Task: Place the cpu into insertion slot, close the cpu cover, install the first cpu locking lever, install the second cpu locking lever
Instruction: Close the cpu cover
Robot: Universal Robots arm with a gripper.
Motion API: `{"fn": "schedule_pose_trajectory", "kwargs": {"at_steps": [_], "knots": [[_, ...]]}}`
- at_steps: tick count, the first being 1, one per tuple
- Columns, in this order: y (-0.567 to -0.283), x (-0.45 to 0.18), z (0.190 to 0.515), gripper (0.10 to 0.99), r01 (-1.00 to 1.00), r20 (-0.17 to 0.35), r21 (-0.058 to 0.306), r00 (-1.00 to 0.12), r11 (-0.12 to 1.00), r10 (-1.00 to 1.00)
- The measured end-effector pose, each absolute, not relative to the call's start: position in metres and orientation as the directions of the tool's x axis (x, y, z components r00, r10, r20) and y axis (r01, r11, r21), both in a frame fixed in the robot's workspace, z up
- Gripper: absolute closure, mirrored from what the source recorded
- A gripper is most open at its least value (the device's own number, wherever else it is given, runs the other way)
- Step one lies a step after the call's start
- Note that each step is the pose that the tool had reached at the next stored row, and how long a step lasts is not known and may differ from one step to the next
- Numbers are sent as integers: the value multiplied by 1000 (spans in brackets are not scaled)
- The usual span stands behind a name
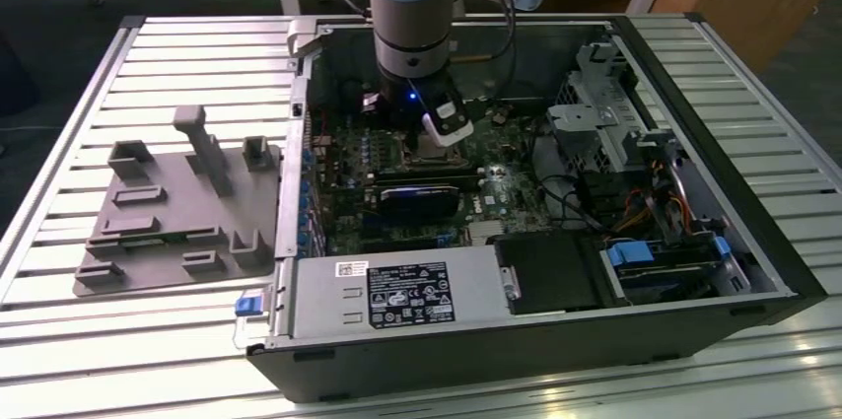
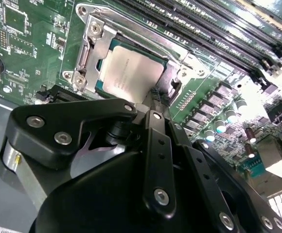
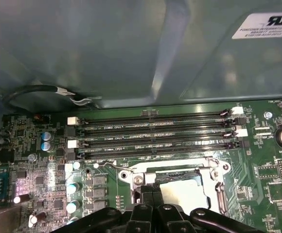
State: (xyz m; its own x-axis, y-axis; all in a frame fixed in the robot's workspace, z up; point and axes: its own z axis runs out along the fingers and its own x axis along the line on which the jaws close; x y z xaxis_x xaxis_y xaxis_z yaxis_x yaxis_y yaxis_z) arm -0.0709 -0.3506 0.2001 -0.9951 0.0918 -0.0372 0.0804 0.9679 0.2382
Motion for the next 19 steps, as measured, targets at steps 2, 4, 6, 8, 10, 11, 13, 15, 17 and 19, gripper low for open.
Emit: {"fn": "schedule_pose_trajectory", "kwargs": {"at_steps": [2, 4, 6, 8, 10, 11, 13, 15, 17, 19], "knots": [[-351, -71, 200, 984, 80, -37, 238, -995, 968, 92], [-351, -71, 200, 984, 80, -37, 238, -995, 968, 92], [-351, -73, 200, 984, 80, -37, 238, -995, 968, 92], [-351, -75, 200, 984, 80, -38, 238, -995, 968, 92], [-351, -76, 198, 984, 80, -39, 238, -995, 968, 92], [-351, -76, 198, 984, 80, -39, 238, -995, 968, 92], [-351, -76, 198, 984, 80, -40, 238, -995, 968, 92], [-351, -76, 197, 984, 80, -40, 241, -995, 967, 92], [-351, -76, 197, 984, 80, -40, 242, -995, 967, 92], [-351, -76, 197, 984, 80, -40, 242, -995, 967, 92]]}}
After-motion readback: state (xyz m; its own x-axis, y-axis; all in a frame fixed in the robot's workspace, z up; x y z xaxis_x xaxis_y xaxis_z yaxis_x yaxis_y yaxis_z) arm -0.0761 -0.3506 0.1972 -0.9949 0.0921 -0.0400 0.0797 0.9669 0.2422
